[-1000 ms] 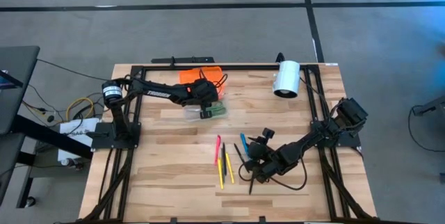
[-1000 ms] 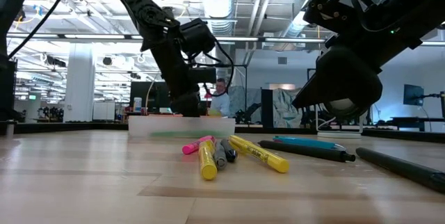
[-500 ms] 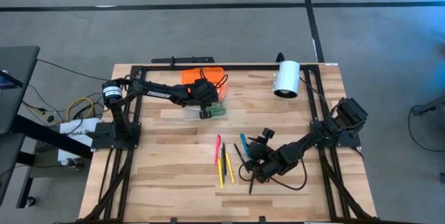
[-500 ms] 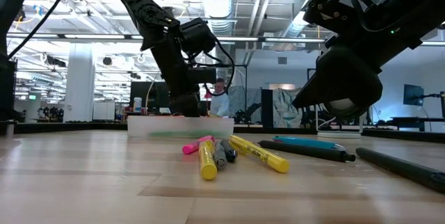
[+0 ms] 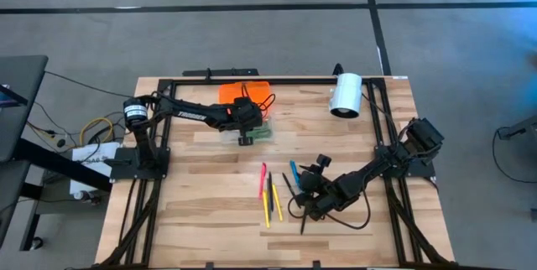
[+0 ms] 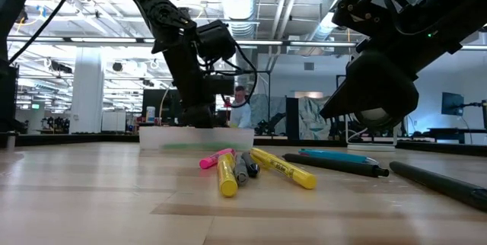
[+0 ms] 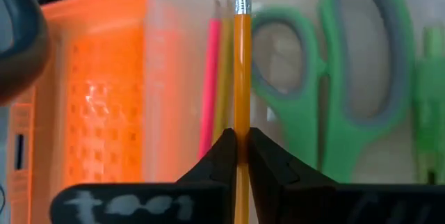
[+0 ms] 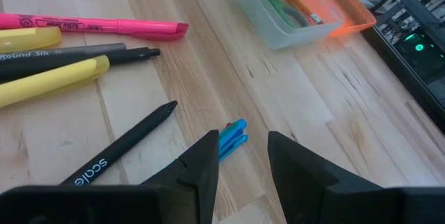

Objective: Pick & place school supplies into a supply box
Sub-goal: Put the orange pencil into the supply box, then adjust the supply box on the table

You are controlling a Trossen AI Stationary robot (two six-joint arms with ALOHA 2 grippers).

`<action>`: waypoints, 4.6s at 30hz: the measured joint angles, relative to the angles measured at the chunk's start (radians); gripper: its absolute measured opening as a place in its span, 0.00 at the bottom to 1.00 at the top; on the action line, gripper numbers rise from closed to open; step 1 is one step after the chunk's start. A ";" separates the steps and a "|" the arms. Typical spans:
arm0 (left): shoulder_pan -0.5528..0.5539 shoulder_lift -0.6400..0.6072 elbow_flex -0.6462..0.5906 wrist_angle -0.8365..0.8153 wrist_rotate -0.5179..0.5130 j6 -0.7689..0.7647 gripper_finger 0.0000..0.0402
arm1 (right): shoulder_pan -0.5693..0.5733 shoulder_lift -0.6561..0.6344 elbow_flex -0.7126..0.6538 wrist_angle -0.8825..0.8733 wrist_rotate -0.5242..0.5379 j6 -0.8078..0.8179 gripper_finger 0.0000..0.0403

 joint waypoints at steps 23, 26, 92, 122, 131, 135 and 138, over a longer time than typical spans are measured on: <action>0.004 0.000 0.000 0.078 0.016 -0.404 0.03 | 0.000 0.000 0.000 -0.002 0.000 -0.001 0.29; 0.014 0.000 0.000 0.103 0.013 -0.431 0.03 | 0.000 0.000 0.000 -0.008 0.000 -0.001 0.29; -0.037 -0.047 0.037 -0.227 0.111 -0.027 0.51 | 0.033 0.000 0.000 -0.018 -0.003 0.027 0.29; -0.079 -0.162 0.039 -0.734 0.000 -0.201 0.51 | 0.040 0.000 0.000 -0.017 -0.012 0.036 0.29; -0.082 -0.163 0.004 -0.717 0.144 -0.222 0.51 | 0.038 0.000 -0.095 0.085 -0.026 0.069 0.29; -0.096 -0.163 0.002 -0.674 0.175 -0.223 0.51 | 0.038 0.000 -0.149 0.167 -0.028 0.080 0.29; -0.115 -0.163 0.002 -0.638 0.219 -0.222 0.51 | 0.040 0.000 -0.151 0.173 -0.026 0.077 0.29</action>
